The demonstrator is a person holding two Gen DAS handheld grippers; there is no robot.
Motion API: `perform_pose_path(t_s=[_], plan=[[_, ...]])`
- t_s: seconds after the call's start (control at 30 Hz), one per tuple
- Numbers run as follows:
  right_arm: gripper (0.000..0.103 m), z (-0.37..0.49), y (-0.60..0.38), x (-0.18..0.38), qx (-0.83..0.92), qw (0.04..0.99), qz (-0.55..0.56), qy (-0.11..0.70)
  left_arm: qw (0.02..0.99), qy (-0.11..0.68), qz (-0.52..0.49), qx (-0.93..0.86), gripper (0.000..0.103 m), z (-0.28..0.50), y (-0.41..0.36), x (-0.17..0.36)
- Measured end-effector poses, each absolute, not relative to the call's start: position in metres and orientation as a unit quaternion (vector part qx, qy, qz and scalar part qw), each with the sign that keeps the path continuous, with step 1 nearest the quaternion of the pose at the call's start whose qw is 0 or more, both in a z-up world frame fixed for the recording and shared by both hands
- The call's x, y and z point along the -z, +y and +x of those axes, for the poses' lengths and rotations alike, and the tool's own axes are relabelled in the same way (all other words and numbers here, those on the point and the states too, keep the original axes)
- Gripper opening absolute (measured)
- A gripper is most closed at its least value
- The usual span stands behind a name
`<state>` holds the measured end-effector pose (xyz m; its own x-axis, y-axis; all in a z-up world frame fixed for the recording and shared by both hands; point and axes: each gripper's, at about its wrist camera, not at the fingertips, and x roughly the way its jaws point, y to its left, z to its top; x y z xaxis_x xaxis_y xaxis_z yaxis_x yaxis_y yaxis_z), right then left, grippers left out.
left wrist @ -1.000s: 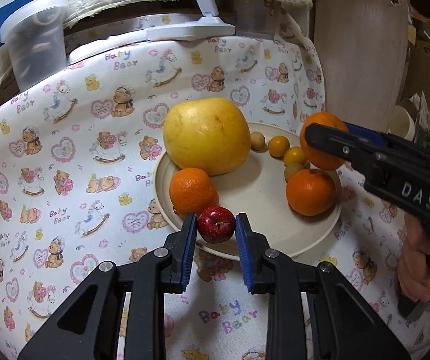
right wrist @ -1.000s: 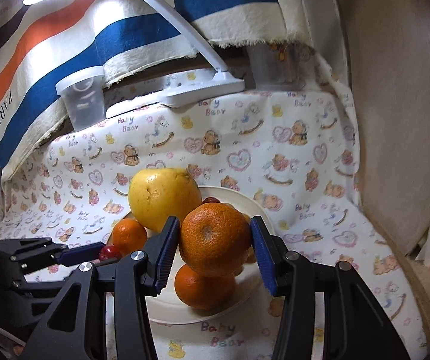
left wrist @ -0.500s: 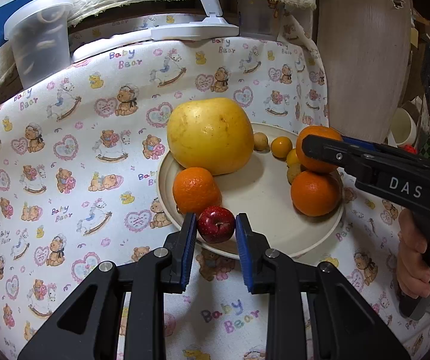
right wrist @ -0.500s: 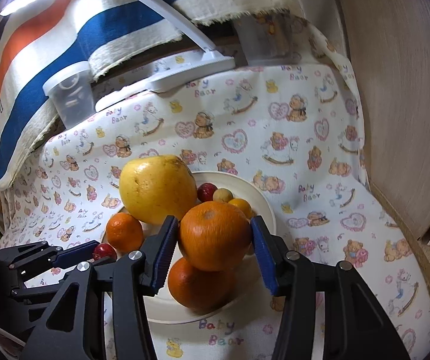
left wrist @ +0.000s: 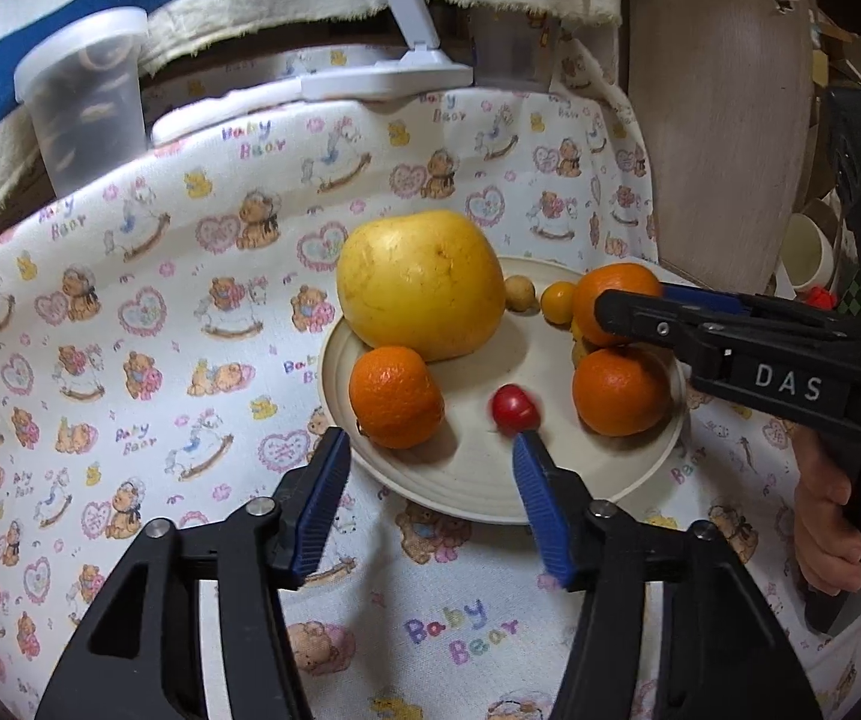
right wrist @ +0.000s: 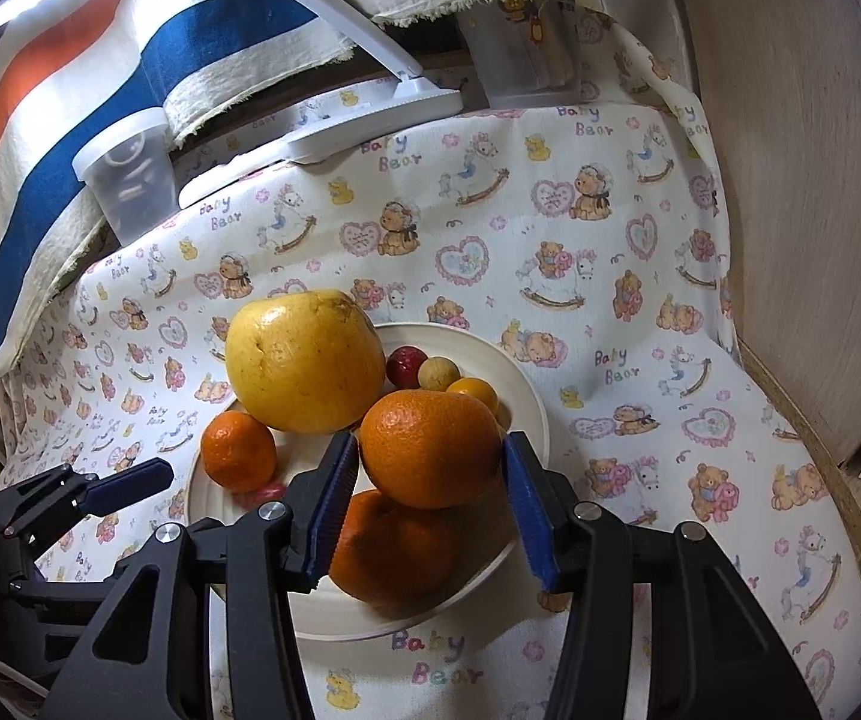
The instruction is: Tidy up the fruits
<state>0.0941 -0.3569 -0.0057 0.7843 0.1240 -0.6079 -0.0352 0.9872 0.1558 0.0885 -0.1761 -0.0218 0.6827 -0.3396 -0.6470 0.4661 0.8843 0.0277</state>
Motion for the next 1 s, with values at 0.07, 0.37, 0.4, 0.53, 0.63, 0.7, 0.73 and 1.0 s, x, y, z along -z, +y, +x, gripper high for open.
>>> perform_pose_path(t_s=[0.07, 0.37, 0.4, 0.53, 0.63, 0.7, 0.73, 1.0], plan=[[0.052, 0.091, -0.354, 0.003, -0.041, 0.946, 0.059, 0.315, 0.916, 0.321, 0.096, 0.223, 0.064, 0.084, -0.176, 0.019], [0.065, 0.07, -0.345, -0.014, -0.035, 0.965, 0.036, 0.259, 0.948, 0.223, 0.091, 0.207, 0.08, 0.057, -0.166, -0.003], [0.065, 0.069, -0.345, -0.016, -0.037, 0.964, 0.043, 0.258, 0.953, 0.203, 0.094, 0.202, 0.081, 0.053, -0.165, -0.006], [0.07, 0.058, -0.344, -0.026, -0.038, 0.971, 0.048, 0.23, 0.974, 0.113, 0.094, 0.171, 0.089, 0.028, -0.159, -0.024], [0.086, 0.046, -0.343, -0.035, -0.037, 0.978, 0.051, 0.199, 0.989, 0.051, 0.063, 0.121, 0.103, 0.01, -0.145, -0.034], [0.094, 0.039, -0.343, -0.039, -0.031, 0.982, 0.056, 0.18, 0.991, 0.032, 0.056, 0.114, 0.103, 0.002, -0.136, -0.039], [0.099, 0.036, -0.342, -0.041, -0.028, 0.983, 0.058, 0.174, 0.992, 0.027, 0.058, 0.107, 0.103, 0.0, -0.133, -0.041], [0.103, 0.027, -0.331, -0.045, -0.004, 0.989, 0.02, 0.149, 0.992, 0.045, 0.052, 0.108, 0.103, 0.003, -0.12, -0.038]])
